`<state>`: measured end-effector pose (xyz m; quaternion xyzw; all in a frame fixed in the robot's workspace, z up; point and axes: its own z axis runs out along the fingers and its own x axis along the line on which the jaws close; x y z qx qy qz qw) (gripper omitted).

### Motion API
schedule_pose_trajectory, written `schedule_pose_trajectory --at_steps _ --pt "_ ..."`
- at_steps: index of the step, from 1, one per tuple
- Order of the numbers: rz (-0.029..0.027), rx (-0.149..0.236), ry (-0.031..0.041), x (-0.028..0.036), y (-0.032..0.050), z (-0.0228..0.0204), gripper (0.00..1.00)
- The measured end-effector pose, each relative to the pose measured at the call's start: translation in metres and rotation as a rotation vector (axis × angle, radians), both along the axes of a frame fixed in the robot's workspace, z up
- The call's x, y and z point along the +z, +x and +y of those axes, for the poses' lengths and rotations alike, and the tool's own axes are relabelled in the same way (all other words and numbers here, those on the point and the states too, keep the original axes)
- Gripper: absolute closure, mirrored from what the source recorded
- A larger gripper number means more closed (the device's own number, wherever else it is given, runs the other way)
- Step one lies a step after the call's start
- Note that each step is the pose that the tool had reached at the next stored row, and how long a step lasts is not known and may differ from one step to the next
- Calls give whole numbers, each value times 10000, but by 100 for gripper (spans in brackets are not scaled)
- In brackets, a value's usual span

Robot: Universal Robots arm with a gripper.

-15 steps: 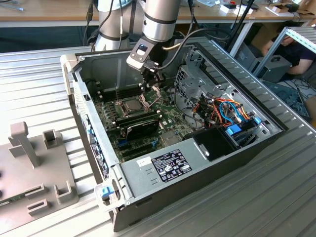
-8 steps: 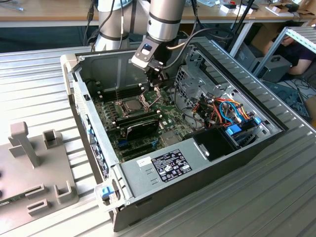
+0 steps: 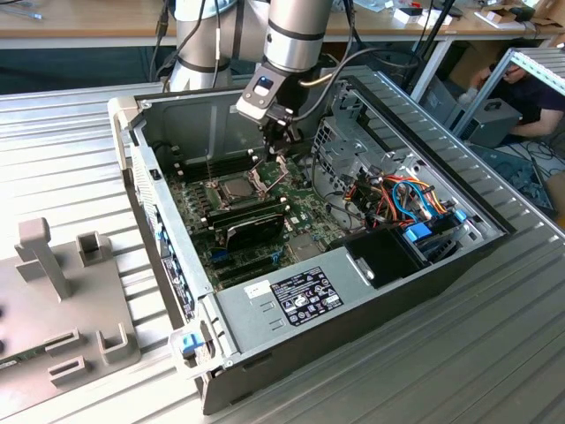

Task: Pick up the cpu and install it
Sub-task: 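Close the cpu cover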

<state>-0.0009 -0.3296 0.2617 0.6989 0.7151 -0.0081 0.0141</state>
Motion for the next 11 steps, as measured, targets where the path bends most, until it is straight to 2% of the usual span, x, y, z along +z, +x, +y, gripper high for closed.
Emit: schedule_pose_trajectory --at_steps 11 --pt "1 -1 -2 1 240 0 89"
